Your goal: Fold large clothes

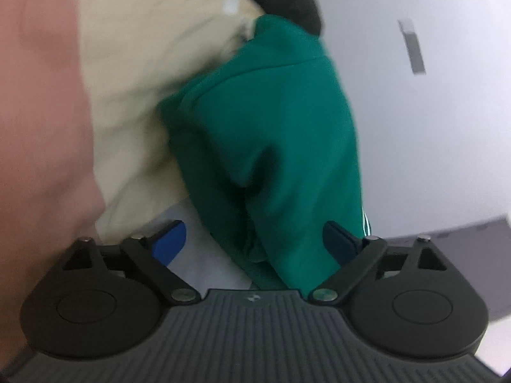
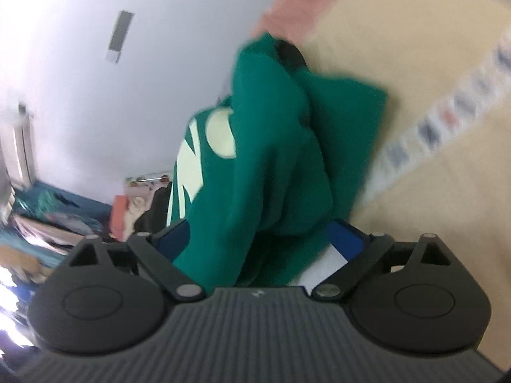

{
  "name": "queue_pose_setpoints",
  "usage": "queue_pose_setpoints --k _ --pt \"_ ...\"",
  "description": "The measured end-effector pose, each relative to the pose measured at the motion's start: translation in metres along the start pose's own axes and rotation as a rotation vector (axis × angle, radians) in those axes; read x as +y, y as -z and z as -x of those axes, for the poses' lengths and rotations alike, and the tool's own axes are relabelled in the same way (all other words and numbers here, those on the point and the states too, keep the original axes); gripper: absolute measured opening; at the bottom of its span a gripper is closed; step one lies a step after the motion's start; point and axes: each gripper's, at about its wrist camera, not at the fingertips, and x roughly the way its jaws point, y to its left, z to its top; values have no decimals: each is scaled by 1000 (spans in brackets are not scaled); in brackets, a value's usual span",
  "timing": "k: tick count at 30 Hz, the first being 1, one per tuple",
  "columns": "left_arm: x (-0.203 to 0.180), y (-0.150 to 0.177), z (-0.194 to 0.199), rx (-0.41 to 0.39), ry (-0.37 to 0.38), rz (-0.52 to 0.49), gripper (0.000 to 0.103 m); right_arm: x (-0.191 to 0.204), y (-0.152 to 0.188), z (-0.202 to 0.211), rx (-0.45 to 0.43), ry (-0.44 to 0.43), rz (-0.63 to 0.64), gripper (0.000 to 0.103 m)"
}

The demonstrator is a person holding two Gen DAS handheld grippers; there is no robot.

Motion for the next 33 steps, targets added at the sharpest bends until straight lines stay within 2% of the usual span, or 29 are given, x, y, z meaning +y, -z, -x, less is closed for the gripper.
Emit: queue_pose_setpoints --k 3,7,13,15,17,19,22,25,27,33 --pt "6 -4 -11 -19 26 45 97 -8 4 -18 56 9 -65 96" --pt "15 -7 -15 -67 88 106 97 -13 1 -37 25 20 -63 97" --pt "10 -15 -21 -112 146 92 98 -15 -6 -58 -21 -29 -101 102" --pt "6 -18 -21 -127 192 85 97 -11 -10 -61 -17 -47 -105 102" --pt "1 -19 -19 -133 237 56 97 0 -15 -56 -27 -127 -78 102" --pt "-6 -22 -20 -133 226 28 97 12 -17 -53 -31 -177 -34 102" --pt "-8 -25 -30 -107 140 20 98 15 -17 -60 -29 -131 -1 102" --pt "-3 -27 -35 -117 185 73 102 2 -15 -74 -20 -65 -55 101" --pt "-8 -29 -37 -115 177 81 103 -2 -17 -86 -27 -46 -77 103" --pt "-1 -35 -43 -127 174 119 100 8 -15 -101 -80 -47 -44 103"
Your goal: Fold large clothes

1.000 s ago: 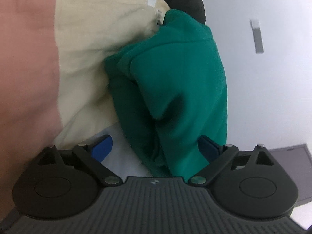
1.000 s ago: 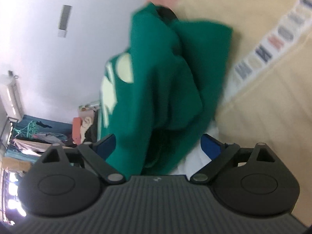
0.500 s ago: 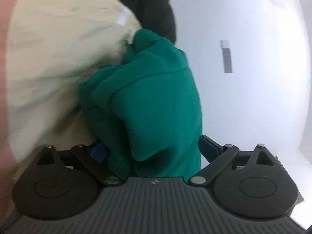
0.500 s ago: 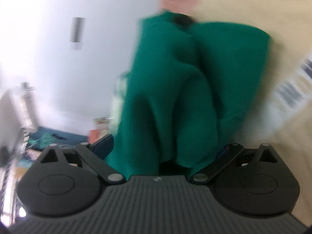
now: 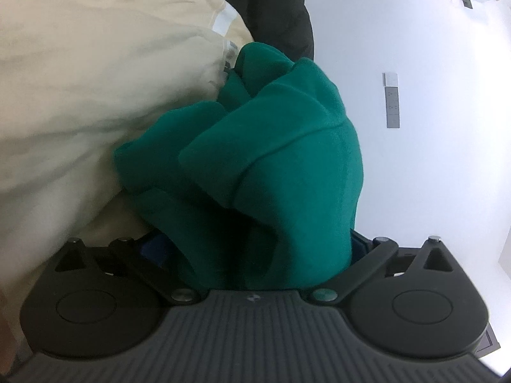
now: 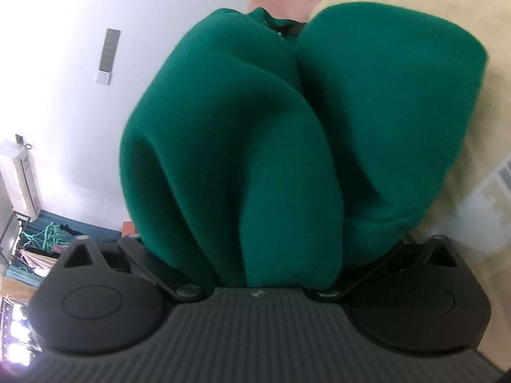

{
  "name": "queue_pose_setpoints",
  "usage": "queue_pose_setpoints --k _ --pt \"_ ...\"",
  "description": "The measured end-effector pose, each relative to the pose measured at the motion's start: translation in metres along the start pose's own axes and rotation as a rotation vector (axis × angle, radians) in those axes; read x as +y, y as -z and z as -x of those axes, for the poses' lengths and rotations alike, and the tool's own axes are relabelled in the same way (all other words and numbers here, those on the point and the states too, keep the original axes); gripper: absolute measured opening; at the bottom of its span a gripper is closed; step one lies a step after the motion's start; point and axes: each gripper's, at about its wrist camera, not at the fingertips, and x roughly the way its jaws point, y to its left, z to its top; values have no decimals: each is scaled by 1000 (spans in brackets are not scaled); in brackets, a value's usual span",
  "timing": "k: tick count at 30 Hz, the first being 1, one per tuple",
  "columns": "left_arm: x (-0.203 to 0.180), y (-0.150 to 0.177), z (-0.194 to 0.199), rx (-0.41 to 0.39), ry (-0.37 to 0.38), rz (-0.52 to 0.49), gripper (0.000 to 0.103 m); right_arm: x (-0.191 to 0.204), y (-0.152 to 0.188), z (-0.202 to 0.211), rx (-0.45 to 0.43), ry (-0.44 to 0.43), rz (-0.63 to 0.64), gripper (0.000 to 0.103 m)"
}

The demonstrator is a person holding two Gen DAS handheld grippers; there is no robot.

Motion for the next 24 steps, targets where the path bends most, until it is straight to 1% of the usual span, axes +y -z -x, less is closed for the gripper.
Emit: queue_pose_setpoints --k 1,2,3,4,5,6,7,9,12,15,19,22,24 --pt "1 1 1 -2 -6 0 97 1 1 0 -5 -2 12 103" --pt "1 3 5 -3 -11 -2 91 2 2 1 -7 -5 22 100" --pt "2 3 6 -5 -9 1 84 2 0 0 -6 -11 30 90" --pt "4 3 7 -5 3 8 80 2 -1 2 -4 -17 38 85" --pt "5 4 9 -4 15 10 69 4 -2 2 0 -23 45 78" --pt "3 6 13 0 18 1 62 6 -2 4 -1 -37 55 72" --pt "3 6 14 1 22 -12 60 7 -2 8 -7 -58 67 70" --pt "2 7 16 -2 37 -18 53 5 1 11 -15 -99 79 60" --pt "-2 5 15 -6 59 -59 47 10 1 16 -17 -129 105 53" --pt "-13 7 23 2 102 -122 42 18 -1 25 -22 -163 123 50" --pt "-26 14 35 11 109 -177 42 32 -9 40 -13 -194 156 48" --pt "-30 25 46 35 132 -172 41 36 -12 63 -10 -206 175 47" --pt "-37 35 53 51 123 -182 41 41 -16 74 -11 -207 181 47"
